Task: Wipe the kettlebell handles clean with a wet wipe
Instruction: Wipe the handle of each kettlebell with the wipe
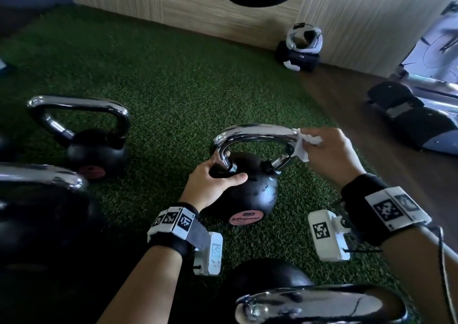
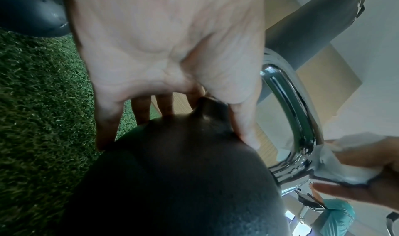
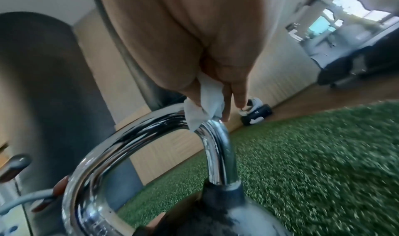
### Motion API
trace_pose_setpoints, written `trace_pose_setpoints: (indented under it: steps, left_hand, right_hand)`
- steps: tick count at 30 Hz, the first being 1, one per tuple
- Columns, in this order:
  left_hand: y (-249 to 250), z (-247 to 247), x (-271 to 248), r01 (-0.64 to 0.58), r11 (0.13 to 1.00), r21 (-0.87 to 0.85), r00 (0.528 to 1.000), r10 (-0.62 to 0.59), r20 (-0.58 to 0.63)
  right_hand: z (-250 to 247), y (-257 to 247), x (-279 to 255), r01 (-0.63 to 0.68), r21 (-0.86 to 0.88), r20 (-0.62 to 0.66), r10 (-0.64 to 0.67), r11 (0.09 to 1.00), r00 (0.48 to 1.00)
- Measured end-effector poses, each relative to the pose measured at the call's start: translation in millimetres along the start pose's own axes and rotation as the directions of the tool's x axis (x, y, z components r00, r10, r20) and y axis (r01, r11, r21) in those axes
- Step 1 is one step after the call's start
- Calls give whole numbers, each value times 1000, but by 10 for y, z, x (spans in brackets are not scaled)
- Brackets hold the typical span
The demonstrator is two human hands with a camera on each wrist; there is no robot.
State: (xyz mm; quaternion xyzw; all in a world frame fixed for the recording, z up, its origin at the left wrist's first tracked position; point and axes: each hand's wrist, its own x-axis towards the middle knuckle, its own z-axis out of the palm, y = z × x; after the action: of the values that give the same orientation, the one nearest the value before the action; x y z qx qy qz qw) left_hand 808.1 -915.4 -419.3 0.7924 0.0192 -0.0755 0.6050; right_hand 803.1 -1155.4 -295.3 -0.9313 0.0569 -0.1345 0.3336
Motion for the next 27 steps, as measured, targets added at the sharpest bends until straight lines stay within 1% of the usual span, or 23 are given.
trace_pose_setpoints:
  steps: [2,5,6,7,9,10,12,14,16,18,20,21,22,23,24,25,26,27]
  left_hand:
    - [0,2,-6,-7,1000,-3,1000,7,-6]
    - [-15,17,0,0,1000,-11,1000,0,-4]
    - [-19,22,0,1,1000,-14,1000,-1,-2]
    - [-17,22,-4,-4,1000,-17,1000,4,-2]
    - [-7,20,-25,-5,1000,-27,1000,5,-3]
    - [8,15,-42,-3,999,-34,1000,3,-5]
    - [35,8,-64,1,999,-42,1000,-1,-1]
    - [49,0,-66,-2,999,-35,1000,2,6]
    - [53,-11,-56,-5,1000,-11,1000,5,7]
    - [54,-12,-53,-3,1000,6,1000,3,3]
    - [54,-13,-62,-16,1000,15,1000,16,-5]
    - [73,-18,-76,-21,999,24,1000,21,-5]
    - [108,-25,-100,-23,999,44,1000,23,1]
    - [161,-42,-135,-22,996,92,1000,21,12]
    - [225,-65,-173,-13,985,173,1000,9,25]
    - [288,-97,-207,2,957,290,999,-11,31]
    - [363,-141,-252,19,902,431,999,-37,34]
    - [454,-193,-305,40,826,562,998,-65,25]
  right_hand:
    - [1,65,3,-22,20,10,22,1000,1000]
    - [22,133,-26,4,56,3,-4,998,1000]
    - [30,159,-32,-5,82,12,4,997,1000]
    - [36,167,-38,-39,133,38,35,990,999]
    - [43,180,-48,-147,256,160,108,955,981]
    - [43,183,-50,-193,299,224,128,934,966]
    - [25,180,-53,-247,375,296,136,893,945]
    - [12,186,-60,-257,424,299,134,869,945]
    - [19,186,-70,-255,435,293,132,863,947]
    - [77,227,-62,-312,385,347,177,869,921]
    - [187,300,-83,-385,310,463,216,869,860]
    - [248,333,-97,-399,277,509,218,874,833]
    - [303,355,-113,-393,248,532,215,885,819]
    - [332,382,-117,-370,222,529,208,902,823]
    - [338,401,-109,-348,191,524,205,918,827]
    - [309,392,-109,-306,120,523,202,944,828]
    - [259,368,-113,-237,17,523,194,971,830]
    - [201,343,-105,-162,-75,533,177,984,828]
